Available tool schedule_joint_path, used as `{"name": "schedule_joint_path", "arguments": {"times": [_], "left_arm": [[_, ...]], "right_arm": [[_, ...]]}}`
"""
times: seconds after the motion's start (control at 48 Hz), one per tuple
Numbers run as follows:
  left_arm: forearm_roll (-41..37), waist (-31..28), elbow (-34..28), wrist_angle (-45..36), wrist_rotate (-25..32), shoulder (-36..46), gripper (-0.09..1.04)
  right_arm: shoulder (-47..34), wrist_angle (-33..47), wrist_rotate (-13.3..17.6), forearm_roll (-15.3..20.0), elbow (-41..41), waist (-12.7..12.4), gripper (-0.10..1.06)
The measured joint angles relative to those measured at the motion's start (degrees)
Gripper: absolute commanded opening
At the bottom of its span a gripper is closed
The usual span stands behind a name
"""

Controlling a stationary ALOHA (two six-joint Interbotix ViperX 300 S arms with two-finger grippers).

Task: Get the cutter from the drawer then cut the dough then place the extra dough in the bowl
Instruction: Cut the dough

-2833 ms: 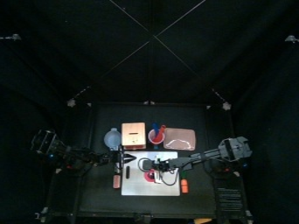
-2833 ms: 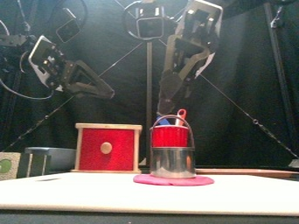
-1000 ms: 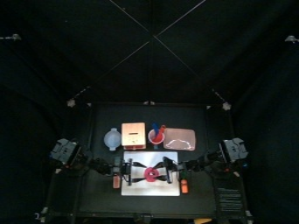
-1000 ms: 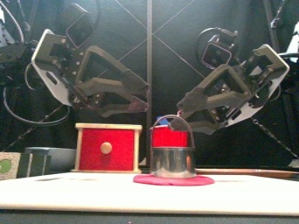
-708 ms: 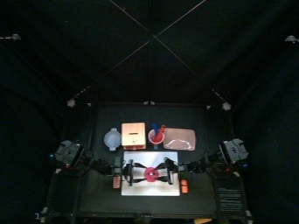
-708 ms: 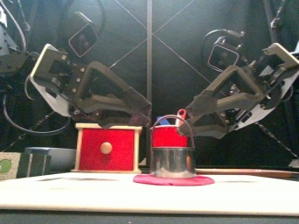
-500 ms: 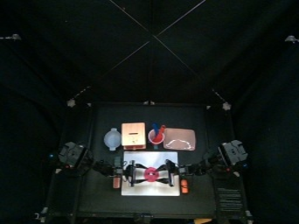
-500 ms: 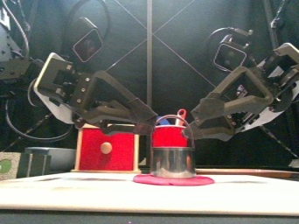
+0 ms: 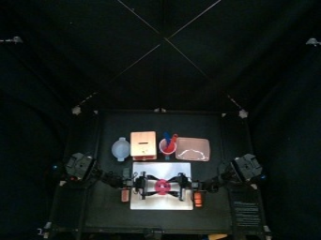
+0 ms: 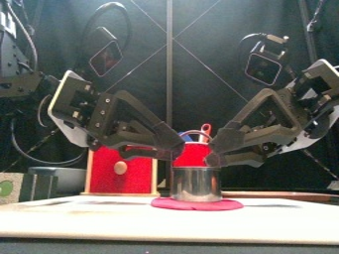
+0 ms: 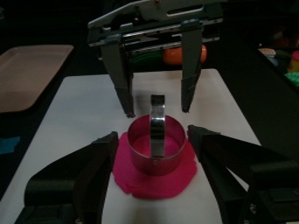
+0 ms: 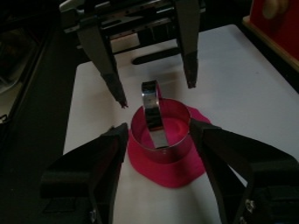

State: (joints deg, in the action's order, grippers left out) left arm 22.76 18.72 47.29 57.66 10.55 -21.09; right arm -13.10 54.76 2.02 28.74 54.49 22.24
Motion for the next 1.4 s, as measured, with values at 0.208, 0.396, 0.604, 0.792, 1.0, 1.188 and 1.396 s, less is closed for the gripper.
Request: {"name": "schedule_joint_path", "arguments": {"times": [0.208, 0.396, 0.604, 0.792, 1.0, 1.188, 1.396], "left_arm": [[-0.35, -0.09, -0.18, 0.0, 0.09, 0.0, 0.96], [-0.44, 0.0, -0.18, 0.0, 0.09, 0.0, 0.95], [-1.14, -0.09, -0.18, -0.79, 0.09, 0.0, 0.84], [-1.23, -0.09, -0.18, -1.05, 0.26, 0.0, 0.7], [-1.32, -0.35, -0.26, -1.14, 0.35, 0.0, 0.63], [-1.32, -0.44, -0.26, -2.37, 0.35, 0.0, 0.59], [-1.67, -0.53, -0.35, -3.78, 0.26, 0.18, 0.55]], "right_arm": [[-0.09, 0.09, -0.09, 0.26, -0.09, 0.09, 0.74], [-0.09, 0.0, -0.09, 0.09, 0.0, 0.26, 0.63], [-0.09, 0.09, -0.35, 0.0, -0.09, 0.35, 0.61], [-0.09, 0.09, -0.26, 0.0, -0.09, 0.35, 0.61], [-0.09, 0.0, -0.18, 0.0, 0.0, 0.35, 0.61], [0.0, 0.0, -0.18, 0.0, -0.09, 0.35, 0.61], [-0.09, -0.53, -0.18, 0.09, -0.09, 0.44, 0.6]]}}
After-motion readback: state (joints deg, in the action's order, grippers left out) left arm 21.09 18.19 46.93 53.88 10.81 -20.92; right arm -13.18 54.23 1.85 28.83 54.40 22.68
